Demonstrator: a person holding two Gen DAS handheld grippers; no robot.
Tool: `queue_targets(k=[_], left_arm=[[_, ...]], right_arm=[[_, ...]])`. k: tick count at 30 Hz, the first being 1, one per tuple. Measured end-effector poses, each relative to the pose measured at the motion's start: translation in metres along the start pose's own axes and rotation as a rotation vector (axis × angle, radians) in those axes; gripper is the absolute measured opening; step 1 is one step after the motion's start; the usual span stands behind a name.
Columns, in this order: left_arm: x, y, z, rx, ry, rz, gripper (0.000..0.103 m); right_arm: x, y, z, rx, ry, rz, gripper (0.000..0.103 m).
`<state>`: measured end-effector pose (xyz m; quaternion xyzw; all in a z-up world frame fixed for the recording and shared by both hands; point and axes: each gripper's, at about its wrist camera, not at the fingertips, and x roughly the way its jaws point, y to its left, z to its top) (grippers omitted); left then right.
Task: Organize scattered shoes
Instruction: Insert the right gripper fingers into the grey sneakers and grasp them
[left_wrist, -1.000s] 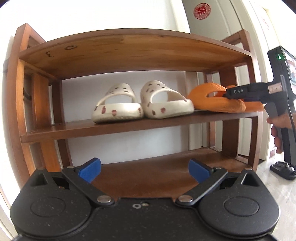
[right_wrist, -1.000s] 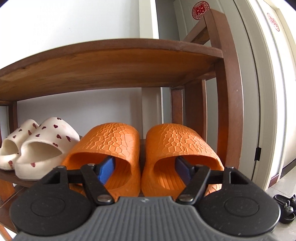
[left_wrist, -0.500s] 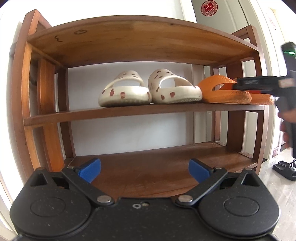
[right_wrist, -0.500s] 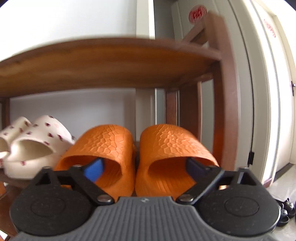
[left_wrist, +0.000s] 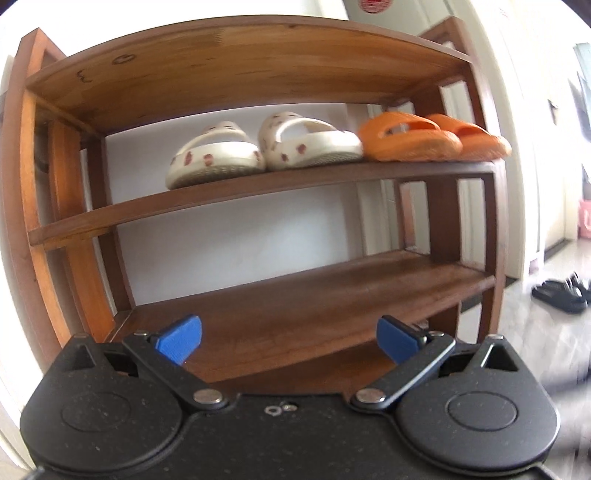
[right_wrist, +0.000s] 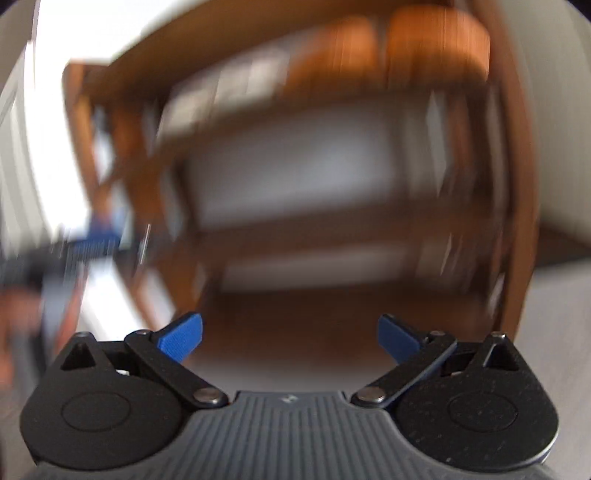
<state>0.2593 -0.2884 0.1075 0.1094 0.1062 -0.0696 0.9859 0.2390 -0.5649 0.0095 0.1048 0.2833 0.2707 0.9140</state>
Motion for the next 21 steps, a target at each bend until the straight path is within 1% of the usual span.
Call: queue_targets(k=[3, 4, 5, 6, 9, 10, 12, 13, 15, 17, 18, 21], left_arm=[[-0.005, -0.002, -0.005, 0.031, -0.002, -0.018, 0.102], [-0.007, -0.002, -0.006, 0.038, -0.005, -0.021, 0.102], [-0.009, -0.001, -0.008, 0.049, -0.009, -0.026, 0.102], [-0.011, 0.000, -0.011, 0.061, -0.013, -0.031, 0.102], [-0.012, -0.001, -0.019, 0.089, 0.006, -0.040, 0.102], [-0.012, -0.003, -0.020, 0.091, 0.016, -0.044, 0.102], [-0.012, -0.005, -0.021, 0.091, 0.031, -0.053, 0.102], [-0.013, -0.007, -0.021, 0.089, 0.036, -0.060, 0.102], [-0.020, -0.011, -0.019, 0.106, 0.020, -0.073, 0.102], [-0.028, -0.015, -0.019, 0.135, -0.002, -0.084, 0.102], [-0.032, -0.015, -0.020, 0.150, -0.007, -0.089, 0.102], [-0.043, -0.015, -0.021, 0.189, -0.016, -0.103, 0.102]], right_arm=[[0.014, 0.010, -0.070, 0.048, 0.173, 0.049, 0.103], [0.016, 0.013, -0.083, 0.065, 0.202, 0.063, 0.103], [0.017, 0.018, -0.102, 0.094, 0.247, 0.101, 0.103], [0.016, 0.025, -0.119, 0.117, 0.300, 0.159, 0.103], [0.010, 0.056, -0.143, 0.037, 0.416, 0.280, 0.103], [0.009, 0.065, -0.145, -0.011, 0.438, 0.299, 0.102], [0.007, 0.098, -0.145, -0.197, 0.500, 0.377, 0.102], [0.009, 0.108, -0.143, -0.237, 0.517, 0.390, 0.102], [0.022, 0.127, -0.147, -0.234, 0.600, 0.404, 0.102], [0.039, 0.134, -0.151, -0.181, 0.662, 0.420, 0.102], [0.053, 0.137, -0.155, -0.147, 0.710, 0.402, 0.101], [0.088, 0.141, -0.169, -0.067, 0.790, 0.323, 0.102]])
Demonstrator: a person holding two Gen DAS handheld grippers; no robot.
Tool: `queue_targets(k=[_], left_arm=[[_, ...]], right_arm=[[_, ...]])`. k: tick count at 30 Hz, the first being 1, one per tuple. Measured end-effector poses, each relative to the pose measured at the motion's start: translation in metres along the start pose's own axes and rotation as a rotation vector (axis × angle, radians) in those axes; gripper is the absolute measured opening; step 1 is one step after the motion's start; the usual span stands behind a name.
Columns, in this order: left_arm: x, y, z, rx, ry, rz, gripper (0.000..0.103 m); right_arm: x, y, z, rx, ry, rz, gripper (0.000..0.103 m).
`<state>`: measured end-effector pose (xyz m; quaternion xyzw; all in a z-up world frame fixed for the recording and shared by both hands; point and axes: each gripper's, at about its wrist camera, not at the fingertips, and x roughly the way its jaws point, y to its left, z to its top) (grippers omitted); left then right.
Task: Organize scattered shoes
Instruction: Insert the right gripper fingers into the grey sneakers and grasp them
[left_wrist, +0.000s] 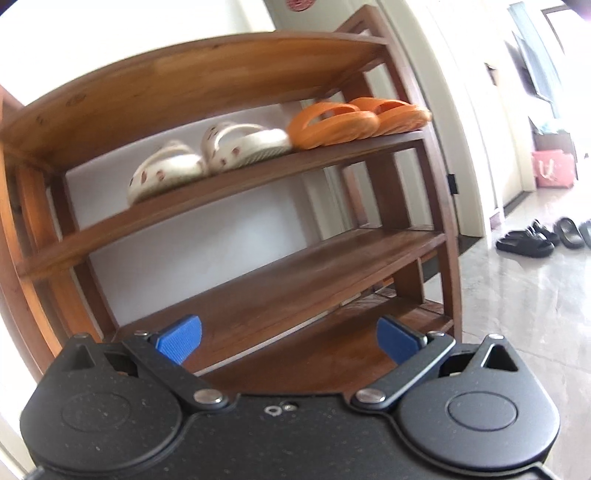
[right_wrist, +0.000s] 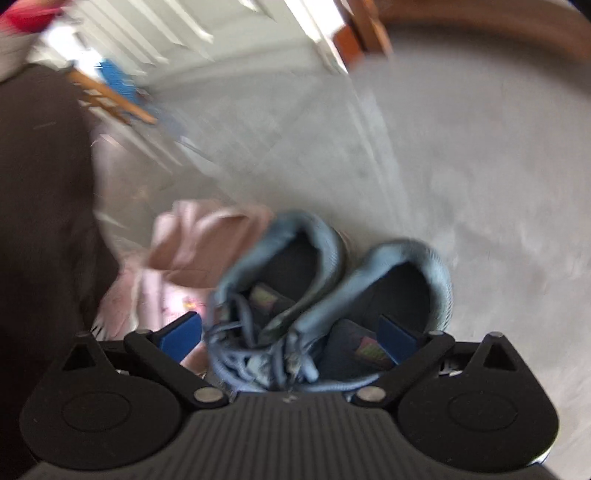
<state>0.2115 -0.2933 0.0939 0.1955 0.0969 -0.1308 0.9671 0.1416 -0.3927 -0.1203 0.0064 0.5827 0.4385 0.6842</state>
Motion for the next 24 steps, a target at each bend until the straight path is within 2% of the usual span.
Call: queue_targets(k=[5, 10, 13, 15, 16, 17, 18, 19, 24], left_arm=[[-0.013, 0.010, -0.008, 0.037, 0.026, -0.019, 0.102], [-0.022, 0.029, -0.022, 0.022, 0.083, -0.057, 0.102], [-0.027, 0.044, -0.031, 0.009, 0.104, -0.090, 0.102], [-0.027, 0.053, -0.037, -0.010, 0.115, -0.103, 0.102], [-0.027, 0.057, -0.039, -0.022, 0.118, -0.108, 0.102], [-0.026, 0.063, -0.042, -0.041, 0.123, -0.117, 0.102], [-0.025, 0.069, -0.045, -0.060, 0.125, -0.126, 0.102], [-0.024, 0.075, -0.048, -0.078, 0.126, -0.135, 0.102], [-0.016, 0.097, -0.064, -0.120, 0.146, -0.147, 0.102]], right_arm=[[0.037, 0.010, 0.004, 0.066, 0.043, -0.075, 0.102], [0.060, 0.024, 0.007, 0.065, 0.089, -0.285, 0.103], [0.062, 0.025, 0.009, 0.105, 0.091, -0.303, 0.103], [0.060, 0.023, 0.007, 0.140, 0.055, -0.322, 0.100], [0.059, 0.024, 0.006, 0.149, 0.034, -0.333, 0.084], [0.057, 0.030, 0.004, 0.108, 0.021, -0.398, 0.068], [0.053, 0.032, 0.003, 0.092, 0.010, -0.384, 0.046], [0.050, 0.032, 0.003, 0.095, 0.004, -0.367, 0.036], [0.036, 0.036, -0.006, 0.081, -0.031, -0.359, 0.035]])
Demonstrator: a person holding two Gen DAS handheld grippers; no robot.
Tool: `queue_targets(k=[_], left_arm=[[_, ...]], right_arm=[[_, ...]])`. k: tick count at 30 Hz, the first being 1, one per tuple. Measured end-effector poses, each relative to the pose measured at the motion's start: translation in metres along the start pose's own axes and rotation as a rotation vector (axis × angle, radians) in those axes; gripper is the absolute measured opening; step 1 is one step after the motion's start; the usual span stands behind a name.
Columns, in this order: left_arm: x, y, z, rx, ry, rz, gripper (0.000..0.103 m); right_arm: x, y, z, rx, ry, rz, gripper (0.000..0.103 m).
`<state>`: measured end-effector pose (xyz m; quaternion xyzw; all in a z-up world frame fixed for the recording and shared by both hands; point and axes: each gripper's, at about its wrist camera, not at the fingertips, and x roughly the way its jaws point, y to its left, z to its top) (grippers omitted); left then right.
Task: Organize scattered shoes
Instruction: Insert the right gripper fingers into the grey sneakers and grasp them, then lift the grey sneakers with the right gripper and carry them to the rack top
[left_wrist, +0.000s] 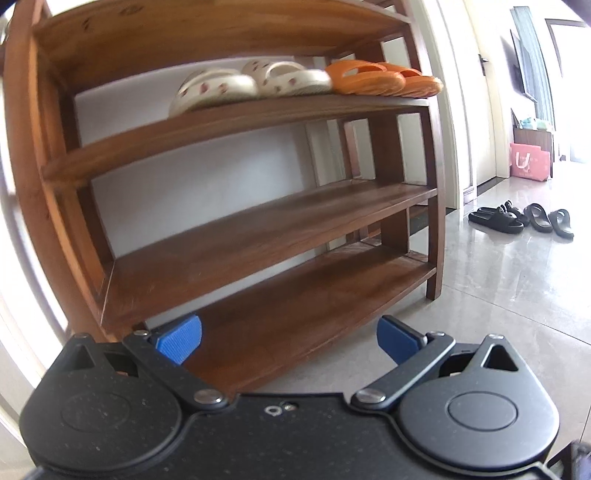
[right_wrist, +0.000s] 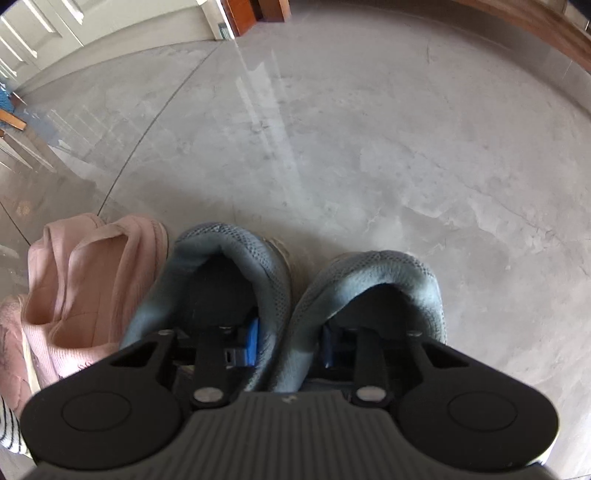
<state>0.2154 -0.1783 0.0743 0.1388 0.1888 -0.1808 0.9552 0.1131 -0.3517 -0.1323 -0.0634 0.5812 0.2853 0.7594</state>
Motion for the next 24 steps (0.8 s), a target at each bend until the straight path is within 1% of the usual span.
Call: queue_targets(k=[1, 4, 6, 7, 9, 10, 12, 14, 16, 18, 21, 24], left_arm=[[0.000, 0.004, -0.002, -0.001, -0.001, 0.000, 0.102], [0.001, 0.011, -0.007, 0.007, -0.007, 0.009, 0.102], [0.002, 0.015, -0.009, 0.017, -0.016, 0.017, 0.102], [0.001, 0.016, -0.009, 0.023, -0.022, 0.022, 0.102], [0.000, 0.019, -0.006, 0.036, -0.044, 0.038, 0.102], [-0.002, 0.020, -0.004, 0.044, -0.061, 0.051, 0.102], [-0.006, 0.023, 0.001, 0.053, -0.101, 0.072, 0.102], [-0.012, 0.025, 0.007, 0.061, -0.142, 0.094, 0.102], [-0.019, 0.027, 0.017, 0.072, -0.190, 0.114, 0.102], [-0.028, 0.028, 0.027, 0.077, -0.234, 0.154, 0.102], [-0.040, 0.030, 0.041, 0.077, -0.257, 0.199, 0.102], [-0.055, 0.031, 0.067, 0.045, -0.270, 0.240, 0.102]], right_arm=[[-0.002, 0.000, -0.001, -0.002, -0.011, 0.000, 0.034], [-0.017, -0.009, -0.008, 0.016, -0.077, 0.033, 0.034], [-0.029, -0.017, -0.009, 0.035, -0.138, 0.041, 0.033], [-0.028, -0.016, -0.007, 0.041, -0.161, 0.040, 0.033], [-0.041, -0.021, -0.004, 0.065, -0.259, 0.062, 0.033], [-0.046, -0.023, -0.004, 0.072, -0.292, 0.071, 0.033], [-0.061, -0.029, -0.001, 0.080, -0.396, 0.087, 0.033], [-0.075, -0.032, 0.003, 0.079, -0.478, 0.095, 0.033], [-0.096, -0.037, 0.011, 0.069, -0.580, 0.100, 0.032], [-0.115, -0.042, 0.018, 0.070, -0.641, 0.104, 0.033], [-0.161, -0.053, 0.043, 0.083, -0.753, 0.112, 0.032], [-0.218, -0.066, 0.077, 0.111, -0.823, 0.112, 0.032]])
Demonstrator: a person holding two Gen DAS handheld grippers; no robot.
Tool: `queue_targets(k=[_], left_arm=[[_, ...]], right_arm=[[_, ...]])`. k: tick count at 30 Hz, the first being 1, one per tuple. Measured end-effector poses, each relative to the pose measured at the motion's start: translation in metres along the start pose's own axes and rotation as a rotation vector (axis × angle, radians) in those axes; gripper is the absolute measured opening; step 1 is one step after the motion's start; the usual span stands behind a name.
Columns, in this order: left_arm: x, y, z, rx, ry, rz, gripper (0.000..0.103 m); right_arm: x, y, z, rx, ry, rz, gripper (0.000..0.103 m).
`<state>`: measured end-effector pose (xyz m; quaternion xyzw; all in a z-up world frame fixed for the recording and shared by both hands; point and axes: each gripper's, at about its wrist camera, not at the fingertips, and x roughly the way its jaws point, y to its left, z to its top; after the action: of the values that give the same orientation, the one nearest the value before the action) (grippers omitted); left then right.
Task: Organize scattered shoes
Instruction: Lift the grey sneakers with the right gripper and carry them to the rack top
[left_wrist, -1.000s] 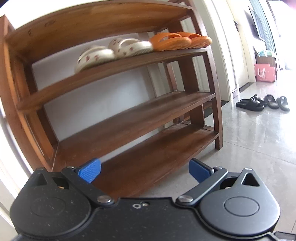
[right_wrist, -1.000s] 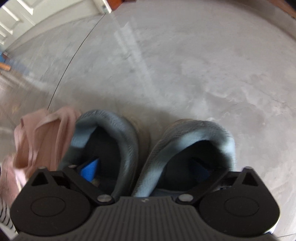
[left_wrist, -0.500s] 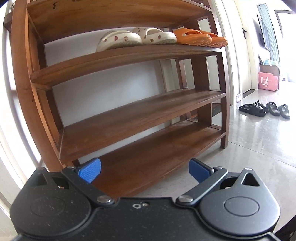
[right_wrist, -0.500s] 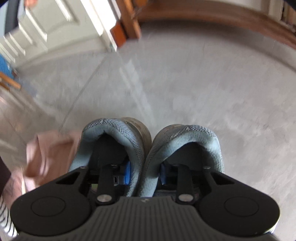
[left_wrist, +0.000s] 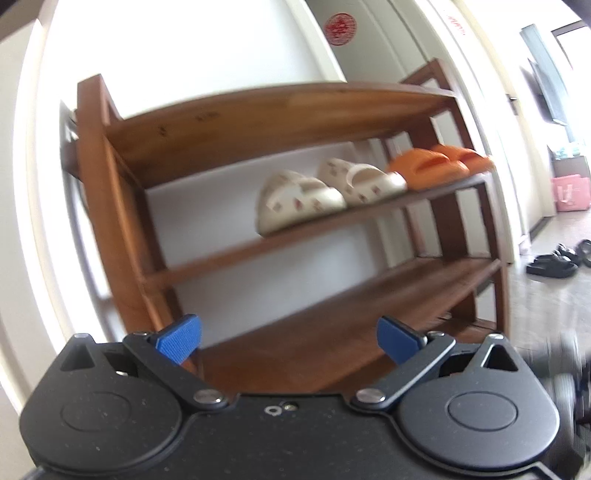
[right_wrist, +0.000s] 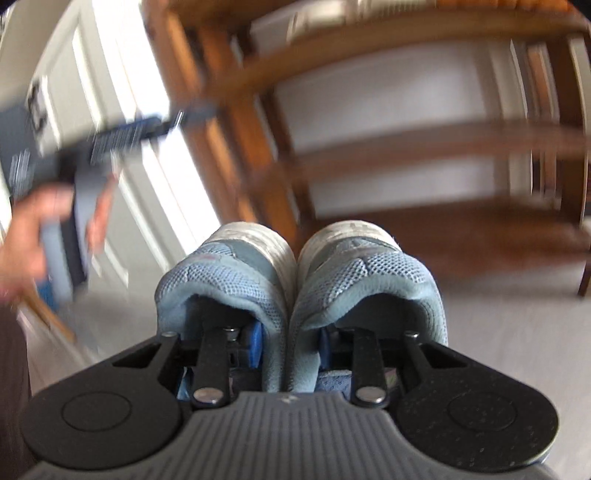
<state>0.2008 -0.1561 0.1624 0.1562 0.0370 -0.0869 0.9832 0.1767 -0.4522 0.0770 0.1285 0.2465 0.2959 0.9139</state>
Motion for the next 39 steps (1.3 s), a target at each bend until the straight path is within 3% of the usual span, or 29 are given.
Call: queue_targets(k=[5, 9, 12, 16, 20, 25, 30, 39], left_arm=[[-0.013, 0.008, 0.059, -0.080, -0.021, 0.099, 0.102], [-0.011, 0.029, 0.128, -0.169, 0.028, 0.099, 0.102], [-0.008, 0.053, 0.189, -0.167, 0.030, 0.102, 0.102], [-0.006, 0.093, 0.267, -0.217, 0.051, 0.105, 0.102], [-0.008, 0.119, 0.339, -0.186, 0.052, 0.048, 0.102], [0.005, 0.147, 0.405, -0.190, 0.107, -0.023, 0.102], [0.040, 0.151, 0.421, -0.186, 0.159, 0.016, 0.102], [0.105, 0.161, 0.424, -0.257, 0.289, 0.235, 0.102]], right_arm=[[-0.040, 0.017, 0.124, -0.026, -0.076, -0.045, 0.033], [-0.079, 0.042, 0.227, -0.064, -0.109, -0.098, 0.033], [-0.103, 0.065, 0.287, -0.051, -0.118, -0.140, 0.033], [-0.135, 0.097, 0.341, 0.004, -0.099, -0.207, 0.033], [-0.163, 0.137, 0.396, 0.104, -0.078, -0.262, 0.033], [-0.184, 0.187, 0.466, 0.129, -0.042, -0.335, 0.033], [-0.165, 0.187, 0.518, 0.152, 0.017, -0.331, 0.033], [-0.066, 0.114, 0.572, 0.161, 0.098, -0.210, 0.034]])
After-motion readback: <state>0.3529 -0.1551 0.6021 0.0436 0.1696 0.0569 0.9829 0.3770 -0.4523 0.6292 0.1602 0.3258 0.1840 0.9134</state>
